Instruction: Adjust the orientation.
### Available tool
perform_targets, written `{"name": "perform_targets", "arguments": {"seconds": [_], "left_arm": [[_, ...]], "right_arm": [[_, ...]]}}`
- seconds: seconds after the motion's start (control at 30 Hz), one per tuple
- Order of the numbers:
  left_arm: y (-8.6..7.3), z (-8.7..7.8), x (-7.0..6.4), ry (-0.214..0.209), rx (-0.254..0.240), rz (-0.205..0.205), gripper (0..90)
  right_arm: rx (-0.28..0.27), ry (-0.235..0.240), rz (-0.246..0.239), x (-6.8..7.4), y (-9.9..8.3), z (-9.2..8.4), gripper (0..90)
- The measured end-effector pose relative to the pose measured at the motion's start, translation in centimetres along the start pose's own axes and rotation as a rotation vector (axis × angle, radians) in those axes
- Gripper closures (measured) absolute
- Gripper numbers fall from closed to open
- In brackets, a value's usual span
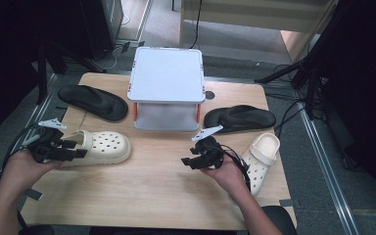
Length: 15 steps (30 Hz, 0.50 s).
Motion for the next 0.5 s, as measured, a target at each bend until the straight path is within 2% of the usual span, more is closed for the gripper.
{"name": "perform_targets", "arguments": {"seconds": [0.13,0.2,0.23,0.3,0.43,0.5], "left_arm": [[0.1,1.3,-0.2,-0.025,0.011,0.008,42.7],[0.1,1.9,-0.3,-0.041,0.021,0.025,45.5],[0.2,2.0,-0.4,-0.055,0.027,0.040,47.2],[0.4,2.1,-0.6,-0.063,0.006,0.057,54.6],[0.4,2.0,-0.7,-0.071,0.016,0.078,60.8],[0.5,1.9,-0.8,-0.093,0.012,0.083,65.1]], "right_arm": [[0.004,-0.001,0.000,0.0,0.0,0.1,46.8],[0.006,0.000,-0.003,0.1,0.0,0.1,46.8],[0.007,0.000,-0.003,0.1,0.0,0.1,46.8],[0.007,0.001,-0.005,0.1,0.0,0.2,46.8],[0.007,0.000,-0.004,0.1,0.0,0.2,46.9],[0.008,0.001,-0.005,0.1,0.0,0.2,46.9]]}}
Point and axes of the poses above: each handheld gripper's, and its own axes: z roughly forward along the jaws, y roughly out of its top, x roughly to its left, the point moved 6 cm from there along z, roughly forward along the jaws, and after that the axes turned 9 degrees about z, right-handed, at the moved point
